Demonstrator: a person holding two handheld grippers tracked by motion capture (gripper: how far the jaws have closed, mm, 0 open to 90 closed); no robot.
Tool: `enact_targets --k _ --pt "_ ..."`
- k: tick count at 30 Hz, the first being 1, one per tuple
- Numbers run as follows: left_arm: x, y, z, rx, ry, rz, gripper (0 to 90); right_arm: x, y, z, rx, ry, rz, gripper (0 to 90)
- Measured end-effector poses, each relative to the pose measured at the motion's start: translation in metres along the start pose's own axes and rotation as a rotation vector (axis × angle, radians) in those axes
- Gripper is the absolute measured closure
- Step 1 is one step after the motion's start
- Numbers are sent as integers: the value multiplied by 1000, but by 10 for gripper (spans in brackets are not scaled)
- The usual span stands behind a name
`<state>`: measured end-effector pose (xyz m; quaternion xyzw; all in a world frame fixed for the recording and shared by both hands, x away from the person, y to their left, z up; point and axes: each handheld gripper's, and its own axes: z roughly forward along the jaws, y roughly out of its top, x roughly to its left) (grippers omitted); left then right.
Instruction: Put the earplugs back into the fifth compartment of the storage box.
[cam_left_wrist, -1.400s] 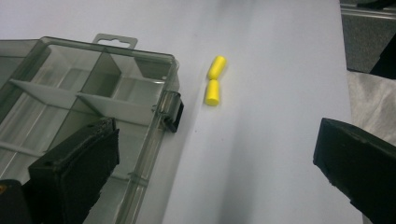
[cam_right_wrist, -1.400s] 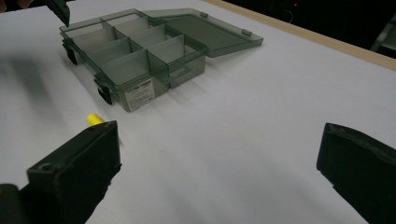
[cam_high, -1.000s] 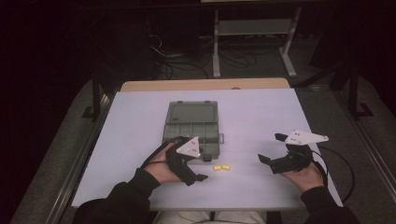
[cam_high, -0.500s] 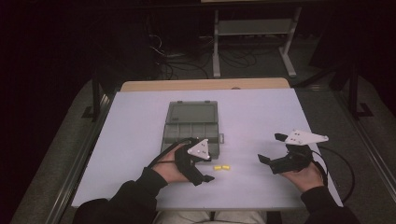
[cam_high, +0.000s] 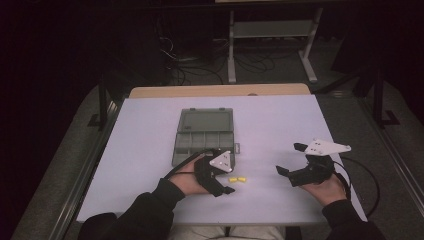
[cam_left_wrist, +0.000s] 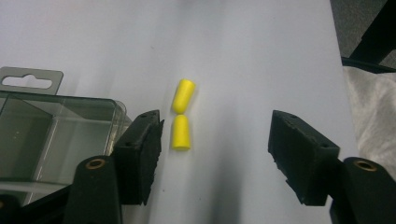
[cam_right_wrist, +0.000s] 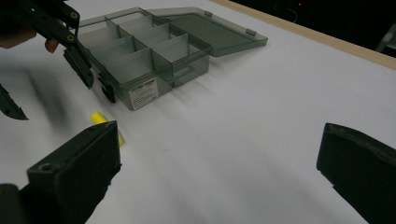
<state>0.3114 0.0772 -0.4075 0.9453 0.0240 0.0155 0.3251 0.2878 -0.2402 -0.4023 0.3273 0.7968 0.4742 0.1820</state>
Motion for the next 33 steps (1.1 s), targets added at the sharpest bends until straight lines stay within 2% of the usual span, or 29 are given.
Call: enact_targets --k 8,15,20,33 --pt "5 -1 13 46 8 4 412 1 0 0 2 0 -8 0" --pt "8 1 21 62 12 15 479 1 0 1 7 3 -10 0" --pt "10 2 27 70 17 8 516 2 1 1 6 6 -13 0" --pt "12 3 33 86 32 5 713 2 1 1 5 9 -16 0"
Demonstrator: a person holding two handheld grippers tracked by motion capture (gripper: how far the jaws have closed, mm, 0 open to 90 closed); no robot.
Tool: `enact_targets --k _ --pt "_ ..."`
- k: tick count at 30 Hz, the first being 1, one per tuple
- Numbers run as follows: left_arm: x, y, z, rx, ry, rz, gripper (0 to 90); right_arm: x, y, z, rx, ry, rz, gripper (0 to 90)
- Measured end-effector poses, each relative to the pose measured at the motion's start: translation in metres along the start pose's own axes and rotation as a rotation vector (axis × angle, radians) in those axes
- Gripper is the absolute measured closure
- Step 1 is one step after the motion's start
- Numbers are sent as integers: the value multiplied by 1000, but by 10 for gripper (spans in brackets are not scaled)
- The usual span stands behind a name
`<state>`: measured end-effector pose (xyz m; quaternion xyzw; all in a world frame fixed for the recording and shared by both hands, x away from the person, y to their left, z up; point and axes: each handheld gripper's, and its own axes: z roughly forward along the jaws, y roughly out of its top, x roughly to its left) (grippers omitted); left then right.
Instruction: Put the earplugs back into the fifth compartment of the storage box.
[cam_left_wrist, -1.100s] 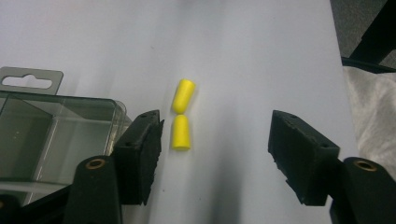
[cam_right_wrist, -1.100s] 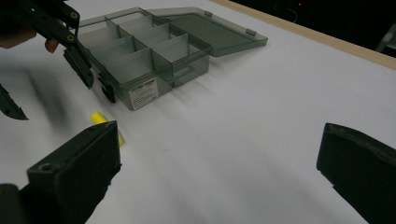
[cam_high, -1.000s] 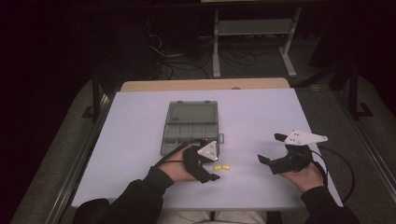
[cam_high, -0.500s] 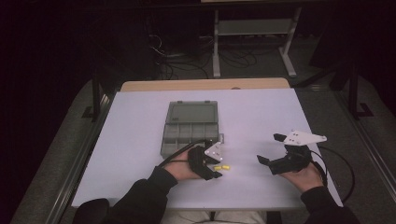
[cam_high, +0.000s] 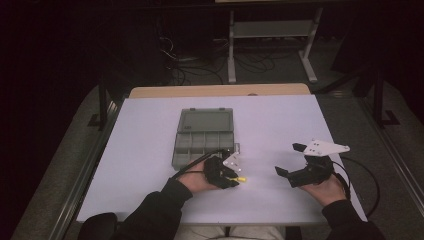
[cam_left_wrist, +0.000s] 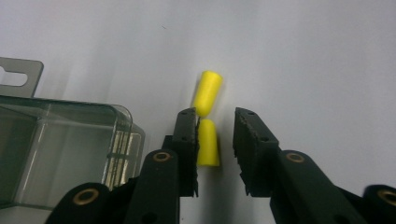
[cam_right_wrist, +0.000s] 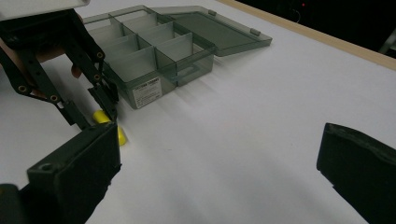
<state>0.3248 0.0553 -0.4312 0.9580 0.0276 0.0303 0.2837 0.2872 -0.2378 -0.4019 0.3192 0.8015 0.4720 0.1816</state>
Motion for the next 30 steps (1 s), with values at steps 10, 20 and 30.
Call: enact_targets --k 10,20,30 --pt "-2 2 -3 19 12 21 800 0 0 0 -1 -1 0 0" --pt "-3 9 -21 -2 19 39 803 0 0 0 -2 -2 0 0" --pt "5 12 -47 -44 40 22 804 0 0 -1 -4 -1 3 0"
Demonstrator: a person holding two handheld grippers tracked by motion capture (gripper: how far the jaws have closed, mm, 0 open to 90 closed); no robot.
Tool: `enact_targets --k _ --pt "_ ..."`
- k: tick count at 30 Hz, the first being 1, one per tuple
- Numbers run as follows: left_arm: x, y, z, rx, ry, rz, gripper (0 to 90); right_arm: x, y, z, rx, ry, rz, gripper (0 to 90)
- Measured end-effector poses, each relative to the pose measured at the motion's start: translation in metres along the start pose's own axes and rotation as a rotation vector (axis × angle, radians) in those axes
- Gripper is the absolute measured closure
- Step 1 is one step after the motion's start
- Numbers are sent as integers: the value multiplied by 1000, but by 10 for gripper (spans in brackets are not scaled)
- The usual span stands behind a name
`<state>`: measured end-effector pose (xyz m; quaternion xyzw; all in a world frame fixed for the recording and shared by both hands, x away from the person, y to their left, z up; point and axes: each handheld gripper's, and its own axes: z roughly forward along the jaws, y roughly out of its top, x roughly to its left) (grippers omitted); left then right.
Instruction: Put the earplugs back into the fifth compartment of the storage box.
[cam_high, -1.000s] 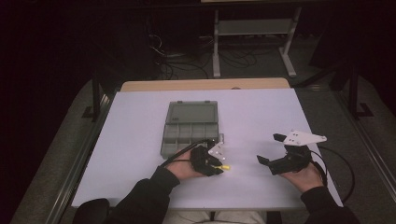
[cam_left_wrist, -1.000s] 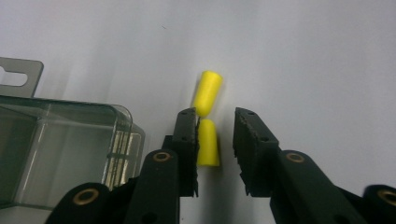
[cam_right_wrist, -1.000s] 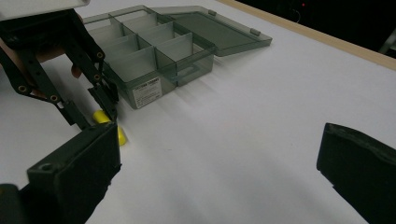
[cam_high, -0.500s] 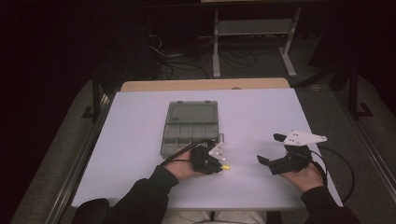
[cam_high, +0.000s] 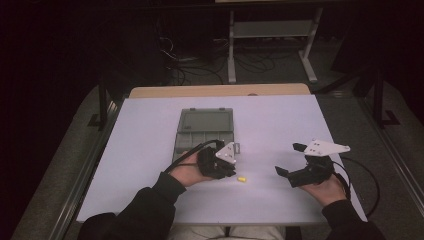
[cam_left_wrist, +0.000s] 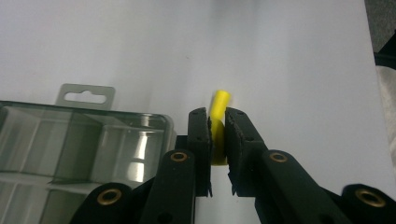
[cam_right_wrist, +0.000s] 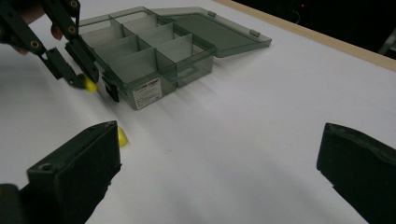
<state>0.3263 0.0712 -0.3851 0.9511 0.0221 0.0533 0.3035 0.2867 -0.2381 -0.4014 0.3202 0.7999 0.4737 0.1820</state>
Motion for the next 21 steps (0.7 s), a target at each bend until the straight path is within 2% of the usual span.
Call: enact_targets --k 4,12,21 --pt "5 -3 -12 -32 13 -19 805 0 0 0 0 0 1 0" --pt "16 -11 -34 -57 52 -48 807 0 0 0 0 0 1 0" --pt "27 -28 -60 -87 104 -99 809 0 0 1 3 2 0 0"
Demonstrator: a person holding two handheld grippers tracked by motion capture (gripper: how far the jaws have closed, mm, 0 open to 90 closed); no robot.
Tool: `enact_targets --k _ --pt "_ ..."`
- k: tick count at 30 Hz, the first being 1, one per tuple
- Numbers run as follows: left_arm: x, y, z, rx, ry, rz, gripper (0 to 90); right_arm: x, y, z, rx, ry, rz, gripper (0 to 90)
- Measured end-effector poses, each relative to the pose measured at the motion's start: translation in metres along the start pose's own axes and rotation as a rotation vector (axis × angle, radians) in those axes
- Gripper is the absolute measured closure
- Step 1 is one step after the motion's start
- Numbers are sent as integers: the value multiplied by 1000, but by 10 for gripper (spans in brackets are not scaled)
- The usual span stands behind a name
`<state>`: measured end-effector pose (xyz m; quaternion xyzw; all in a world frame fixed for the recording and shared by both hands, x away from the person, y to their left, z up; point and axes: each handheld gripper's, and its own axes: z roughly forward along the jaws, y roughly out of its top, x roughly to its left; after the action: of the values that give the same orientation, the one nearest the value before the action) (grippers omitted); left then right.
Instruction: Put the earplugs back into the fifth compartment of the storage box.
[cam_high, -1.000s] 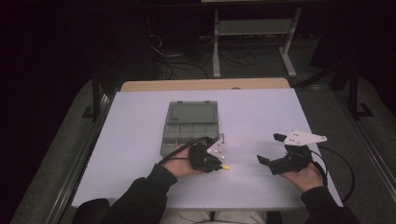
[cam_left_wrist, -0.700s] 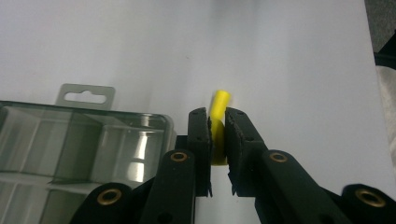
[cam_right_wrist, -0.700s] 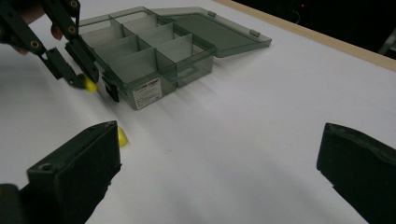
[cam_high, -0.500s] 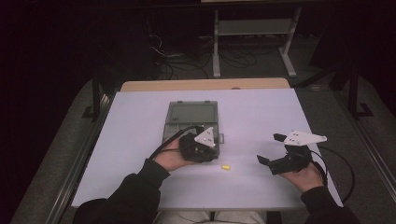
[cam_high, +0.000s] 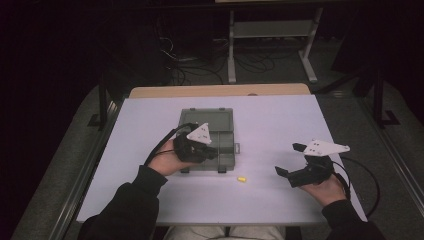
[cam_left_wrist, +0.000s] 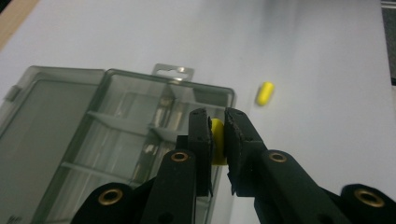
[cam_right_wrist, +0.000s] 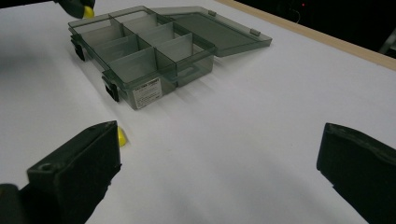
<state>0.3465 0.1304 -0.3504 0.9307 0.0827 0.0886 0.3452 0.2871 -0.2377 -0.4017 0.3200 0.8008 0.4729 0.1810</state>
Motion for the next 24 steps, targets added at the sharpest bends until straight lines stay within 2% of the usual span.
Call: enact_targets --k 13,18,24 --pt "22 -38 -33 -12 78 -97 809 0 0 0 3 -2 0 0" --pt "28 -53 -40 -2 101 -135 810 0 0 1 5 -2 0 0" --pt "32 -68 -40 2 107 -169 811 0 0 2 8 -1 1 0"
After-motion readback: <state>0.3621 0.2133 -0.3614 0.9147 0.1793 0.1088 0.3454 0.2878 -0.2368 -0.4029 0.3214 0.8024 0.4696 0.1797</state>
